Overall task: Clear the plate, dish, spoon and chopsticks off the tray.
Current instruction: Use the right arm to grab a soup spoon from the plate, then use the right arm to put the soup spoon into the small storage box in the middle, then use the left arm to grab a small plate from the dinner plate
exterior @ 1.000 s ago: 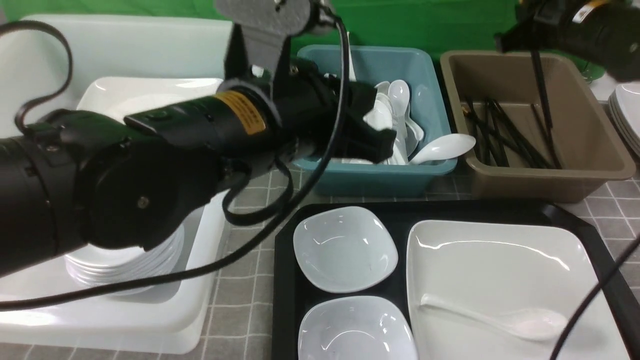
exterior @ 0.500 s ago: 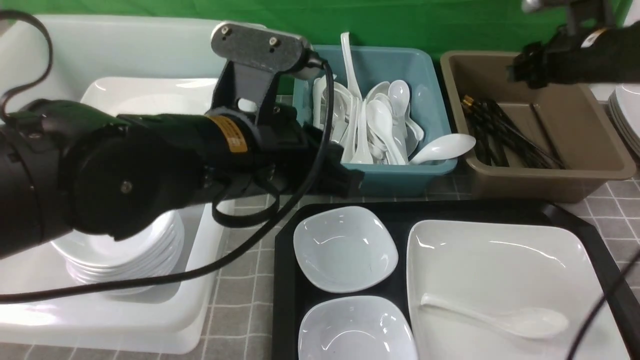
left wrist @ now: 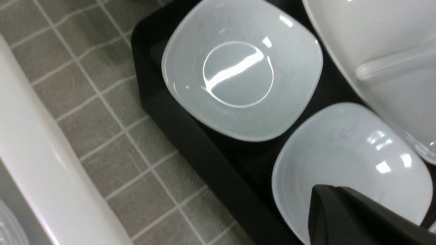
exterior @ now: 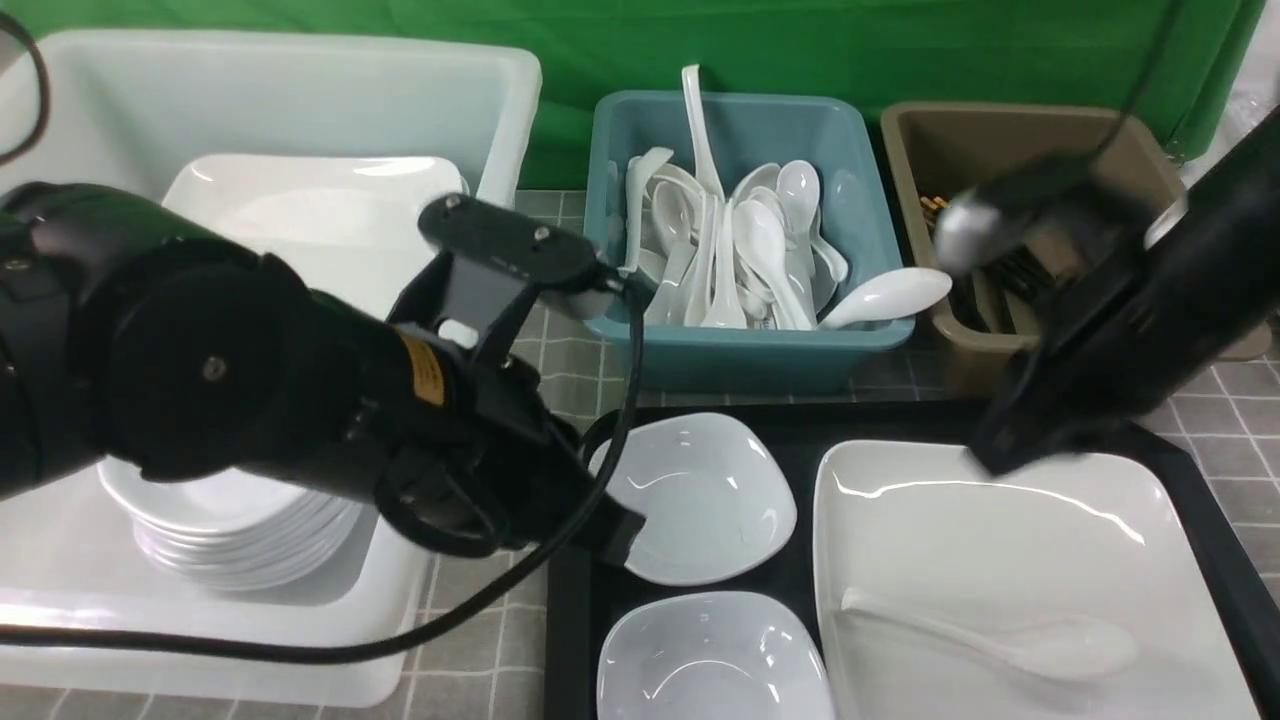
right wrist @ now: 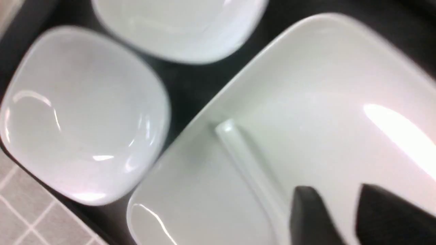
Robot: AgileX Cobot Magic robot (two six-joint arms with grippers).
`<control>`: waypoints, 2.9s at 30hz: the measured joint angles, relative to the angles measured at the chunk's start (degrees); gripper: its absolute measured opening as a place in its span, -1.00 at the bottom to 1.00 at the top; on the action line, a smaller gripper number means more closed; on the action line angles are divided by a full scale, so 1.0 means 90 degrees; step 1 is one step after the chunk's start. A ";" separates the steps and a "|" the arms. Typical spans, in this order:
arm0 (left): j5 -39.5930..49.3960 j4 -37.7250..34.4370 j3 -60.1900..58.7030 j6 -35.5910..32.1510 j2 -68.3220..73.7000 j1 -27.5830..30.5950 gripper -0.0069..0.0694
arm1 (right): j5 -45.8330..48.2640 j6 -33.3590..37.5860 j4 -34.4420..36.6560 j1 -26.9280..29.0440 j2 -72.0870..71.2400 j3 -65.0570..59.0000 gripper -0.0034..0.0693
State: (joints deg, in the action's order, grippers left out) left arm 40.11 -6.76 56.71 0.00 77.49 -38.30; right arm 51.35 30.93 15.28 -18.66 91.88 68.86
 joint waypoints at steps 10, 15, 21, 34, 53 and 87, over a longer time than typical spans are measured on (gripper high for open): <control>0.0325 0.0000 0.0000 -0.0187 0.0000 0.0000 -0.82 | -0.1459 0.0034 -0.1225 -0.1181 0.0653 -0.1221 0.64; 0.0379 0.0020 0.0000 -0.0191 0.0000 0.0000 -0.82 | -0.1596 0.0012 -0.1414 -0.1196 0.0986 -0.1241 0.27; 0.0392 0.0034 0.0000 -0.0191 0.0000 0.0000 -0.82 | -0.1031 -0.0009 -0.1496 -0.1196 0.0871 -0.0818 -0.48; -0.2754 0.1340 0.0000 0.0977 0.0000 0.0024 -0.82 | -0.5338 -0.1172 -0.1522 -0.1014 0.0775 0.1394 -0.47; -0.1750 0.1051 0.0000 0.0859 0.0105 0.0674 -0.82 | -0.2751 -0.1490 -0.1529 -0.0730 0.0640 0.2097 -0.03; 0.0048 -0.0484 0.0966 -0.1193 0.3202 -0.0261 0.34 | -0.0271 -0.1713 -0.0039 -0.0610 -0.3871 -0.2280 -0.83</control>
State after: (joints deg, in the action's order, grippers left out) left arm 40.54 -11.12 65.40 -10.74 106.30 -40.65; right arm 48.91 15.51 14.92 -24.15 57.04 48.34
